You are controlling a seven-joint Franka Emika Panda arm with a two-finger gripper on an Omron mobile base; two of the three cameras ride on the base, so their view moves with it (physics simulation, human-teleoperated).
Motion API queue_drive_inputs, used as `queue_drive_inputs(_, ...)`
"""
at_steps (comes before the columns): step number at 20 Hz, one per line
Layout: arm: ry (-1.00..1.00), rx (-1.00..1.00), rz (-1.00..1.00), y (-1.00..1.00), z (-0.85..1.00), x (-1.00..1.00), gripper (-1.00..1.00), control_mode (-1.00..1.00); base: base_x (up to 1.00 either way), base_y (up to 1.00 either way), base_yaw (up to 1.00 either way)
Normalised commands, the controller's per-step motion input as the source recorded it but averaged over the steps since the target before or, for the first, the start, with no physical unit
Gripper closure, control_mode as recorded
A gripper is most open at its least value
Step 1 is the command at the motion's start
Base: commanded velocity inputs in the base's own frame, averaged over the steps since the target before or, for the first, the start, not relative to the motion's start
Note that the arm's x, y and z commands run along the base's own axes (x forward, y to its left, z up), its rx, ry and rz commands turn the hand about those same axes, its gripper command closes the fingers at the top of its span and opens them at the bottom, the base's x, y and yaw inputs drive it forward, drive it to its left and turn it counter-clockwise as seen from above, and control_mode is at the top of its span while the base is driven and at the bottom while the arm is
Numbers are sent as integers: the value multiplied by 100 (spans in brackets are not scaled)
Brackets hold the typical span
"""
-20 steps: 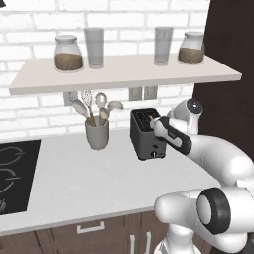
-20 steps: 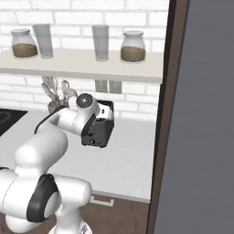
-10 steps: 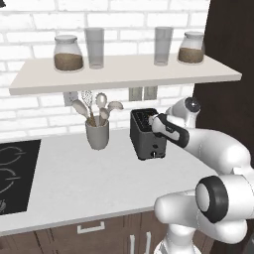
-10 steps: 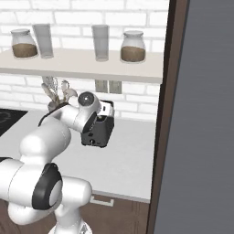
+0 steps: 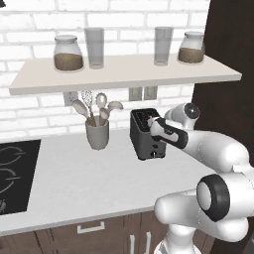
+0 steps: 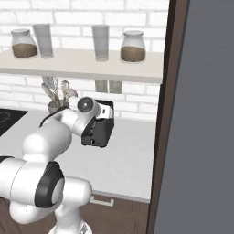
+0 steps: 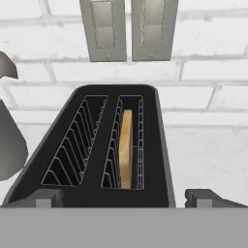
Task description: Start the toaster. Once the lever pops up, take the bread to the plate on the dining counter.
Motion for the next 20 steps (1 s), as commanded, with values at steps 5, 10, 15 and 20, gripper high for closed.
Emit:
queue_drive_inputs(5,0,0,0,1,-10,30,-100,-100,0,0,0)
queue_drive_inputs(10,0,0,0,0,-8,32,-100,-100,0,0,0)
queue_drive_inputs(15,0,0,0,0,-6,26,-100,-100,0,0,0)
queue_drive_inputs(20,0,0,-3,-1,-10,2,-100,-100,0,0,0)
